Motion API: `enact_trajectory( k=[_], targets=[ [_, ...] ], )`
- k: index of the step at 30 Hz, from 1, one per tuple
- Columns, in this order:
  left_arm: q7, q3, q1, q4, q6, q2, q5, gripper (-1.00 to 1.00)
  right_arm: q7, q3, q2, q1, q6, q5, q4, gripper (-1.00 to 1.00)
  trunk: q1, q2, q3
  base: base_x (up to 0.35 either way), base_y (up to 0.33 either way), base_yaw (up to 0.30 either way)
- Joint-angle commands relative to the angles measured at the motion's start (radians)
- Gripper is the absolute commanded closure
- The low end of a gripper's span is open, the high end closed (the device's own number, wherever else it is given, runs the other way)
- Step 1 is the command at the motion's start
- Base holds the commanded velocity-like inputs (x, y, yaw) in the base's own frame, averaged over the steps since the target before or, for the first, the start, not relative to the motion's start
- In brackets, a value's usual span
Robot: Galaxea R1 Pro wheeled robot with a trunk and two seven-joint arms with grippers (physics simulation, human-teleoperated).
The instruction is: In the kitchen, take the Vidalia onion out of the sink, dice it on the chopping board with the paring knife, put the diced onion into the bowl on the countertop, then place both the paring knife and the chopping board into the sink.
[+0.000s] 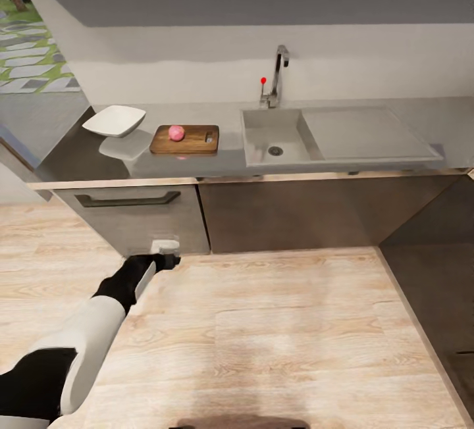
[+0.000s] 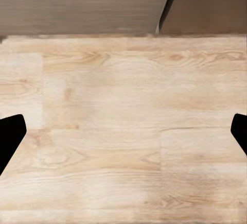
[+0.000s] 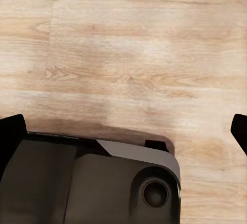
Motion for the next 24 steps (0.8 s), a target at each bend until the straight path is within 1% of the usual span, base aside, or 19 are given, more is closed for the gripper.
enact_trajectory(
  k=[1, 2, 3, 4, 5, 6, 7, 8, 11, 14, 15, 16, 17, 18, 19, 20, 21, 23, 24],
  targets=[
    [0.002, 0.0, -0.001, 0.08, -0.073, 0.0, 0.003, -1.0, -0.005, 0.006, 0.0, -0.001, -0.003, -0.001, 0.001, -1.0, 0.0, -0.001, -0.001, -0.001, 0.0, 0.0],
    [0.002, 0.0, -0.001, 0.119, -0.111, 0.0, 0.003, -1.0, -0.005, 0.006, 0.0, -0.001, -0.003, -0.001, 0.001, -1.0, 0.0, -0.001, -0.001, -0.001, 0.0, 0.0],
    [0.002, 0.0, -0.001, 0.196, -0.187, 0.0, 0.003, -1.0, -0.005, 0.006, 0.0, -0.001, -0.003, -0.001, 0.001, -1.0, 0.0, -0.001, -0.001, 0.0, 0.0, 0.0],
    [0.002, 0.0, -0.001, 0.234, -0.222, 0.0, 0.003, -1.0, -0.005, 0.006, 0.0, -0.001, -0.003, -0.001, 0.001, -1.0, 0.0, -0.001, -0.001, 0.0, 0.0, 0.0],
    [0.002, 0.0, -0.001, 0.31, -0.283, 0.001, 0.003, -1.0, -0.005, 0.006, 0.0, -0.001, -0.004, -0.001, 0.001, -1.0, 0.0, -0.001, -0.001, 0.0, 0.0, 0.0],
    [0.003, 0.0, -0.001, 0.381, -0.327, 0.0, 0.003, -1.0, -0.005, 0.006, 0.0, -0.001, -0.004, -0.001, 0.001, -1.0, 0.0, -0.001, -0.001, 0.0, 0.0, 0.0],
    [0.003, 0.0, -0.001, 0.414, -0.344, 0.0, 0.003, -1.0, -0.005, 0.006, 0.0, -0.001, -0.005, -0.001, 0.001, -1.0, 0.0, -0.001, -0.001, 0.0, 0.0, 0.0],
    [0.003, 0.0, 0.0, 0.501, -0.386, 0.001, 0.004, -1.0, -0.005, 0.005, -0.001, -0.001, -0.005, -0.001, 0.0, -1.0, 0.0, -0.001, -0.001, 0.0, 0.0, 0.0],
    [0.003, 0.0, 0.015, 0.542, -0.407, 0.001, 0.004, -1.0, -0.007, 0.004, -0.001, -0.001, -0.006, -0.001, 0.0, -1.0, 0.0, -0.001, -0.001, 0.0, 0.0, 0.0],
    [0.003, 0.0, 0.043, 0.554, -0.438, 0.005, 0.005, -1.0, -0.008, 0.003, -0.003, -0.001, -0.006, -0.001, -0.002, -1.0, 0.0, -0.001, -0.001, 0.0, 0.0, 0.0],
    [0.003, 0.0, 0.061, 0.558, -0.484, 0.008, 0.006, -1.0, -0.008, 0.003, -0.004, -0.001, -0.006, -0.001, -0.004, -1.0, 0.0, -0.001, -0.001, 0.0, 0.0, 0.0],
    [0.003, 0.0, 0.081, 0.56, -0.549, 0.012, 0.007, -1.0, -0.009, 0.002, -0.005, -0.001, -0.005, -0.001, -0.006, -1.0, 0.0, -0.001, -0.001, 0.0, 0.0, 0.0],
    [0.004, 0.0, 0.096, 0.562, -0.594, 0.014, 0.007, -1.0, -0.009, 0.001, -0.005, -0.001, -0.005, -0.001, -0.008, -1.0, 0.0, -0.001, -0.001, 0.0, 0.0, 0.0],
    [0.005, 0.0, 0.133, 0.564, -0.699, 0.019, 0.008, -1.0, -0.009, 0.0, -0.006, -0.001, -0.004, -0.001, -0.012, -1.0, 0.0, -0.001, -0.001, 0.0, 0.0, 0.0],
    [0.005, 0.0, 0.146, 0.565, -0.729, 0.019, 0.008, -1.0, -0.009, 0.0, -0.006, -0.001, -0.004, -0.001, -0.013, -1.0, 0.0, -0.001, -0.001, 0.0, 0.0, 0.0],
    [0.005, 0.0, 0.172, 0.565, -0.775, 0.02, 0.008, -1.0, -0.009, 0.0, -0.007, -0.001, -0.003, -0.001, -0.015, -1.0, 0.0, -0.001, -0.001, 0.0, 0.0, 0.0],
    [0.005, 0.0, 0.185, 0.565, -0.792, 0.02, 0.008, -1.0, -0.009, -0.001, -0.008, -0.001, -0.003, -0.001, -0.016, -1.0, 0.0, -0.001, -0.001, 0.0, 0.0, 0.0],
    [0.005, 0.0, 0.234, 0.566, -0.84, 0.021, 0.009, -1.0, -0.01, -0.001, -0.012, -0.001, -0.004, -0.001, -0.021, -1.0, 0.0, -0.001, -0.001, 0.0, 0.0, 0.0],
    [0.005, 0.0, 0.245, 0.566, -0.852, 0.022, 0.009, -1.0, -0.011, -0.002, -0.013, -0.001, -0.004, -0.001, -0.024, -1.0, 0.0, -0.001, -0.001, 0.0, 0.0, 0.0]
  ],
)
